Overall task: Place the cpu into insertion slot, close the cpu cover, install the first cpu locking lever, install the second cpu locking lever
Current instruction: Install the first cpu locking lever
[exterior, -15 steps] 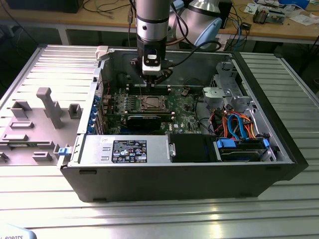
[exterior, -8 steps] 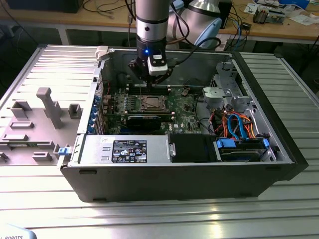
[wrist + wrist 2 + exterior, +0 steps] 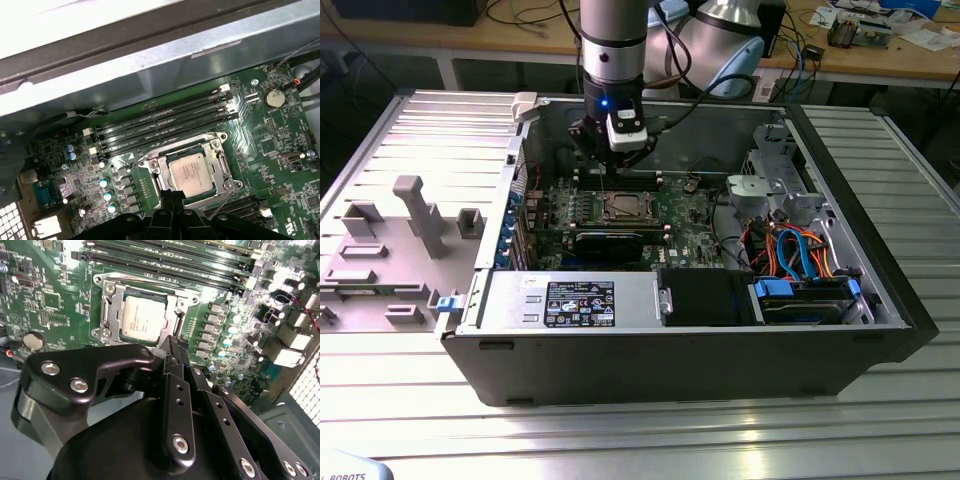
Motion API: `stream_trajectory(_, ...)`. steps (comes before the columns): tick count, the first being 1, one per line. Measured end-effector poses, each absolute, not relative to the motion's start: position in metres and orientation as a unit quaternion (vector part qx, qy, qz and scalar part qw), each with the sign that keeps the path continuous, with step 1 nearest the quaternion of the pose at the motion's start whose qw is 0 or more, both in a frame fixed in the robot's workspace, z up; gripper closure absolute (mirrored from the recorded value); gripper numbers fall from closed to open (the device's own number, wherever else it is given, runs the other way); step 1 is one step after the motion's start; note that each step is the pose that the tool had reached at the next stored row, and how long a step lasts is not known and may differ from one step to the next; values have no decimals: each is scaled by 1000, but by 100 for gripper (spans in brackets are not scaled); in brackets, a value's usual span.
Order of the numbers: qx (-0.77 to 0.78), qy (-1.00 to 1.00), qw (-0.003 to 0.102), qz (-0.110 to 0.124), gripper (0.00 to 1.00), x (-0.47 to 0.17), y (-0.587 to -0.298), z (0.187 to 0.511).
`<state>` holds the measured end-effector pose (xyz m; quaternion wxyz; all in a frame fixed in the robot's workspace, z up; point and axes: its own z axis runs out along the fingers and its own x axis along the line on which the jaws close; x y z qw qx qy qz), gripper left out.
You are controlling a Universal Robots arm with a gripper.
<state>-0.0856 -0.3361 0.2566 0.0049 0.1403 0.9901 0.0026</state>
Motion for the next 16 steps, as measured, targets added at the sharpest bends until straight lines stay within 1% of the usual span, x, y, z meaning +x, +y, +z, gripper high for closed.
stream_trajectory(6, 65, 998, 5, 3, 89, -86, -336, 256)
stream_trajectory(16, 58, 998, 5, 3, 89, -86, -336, 256)
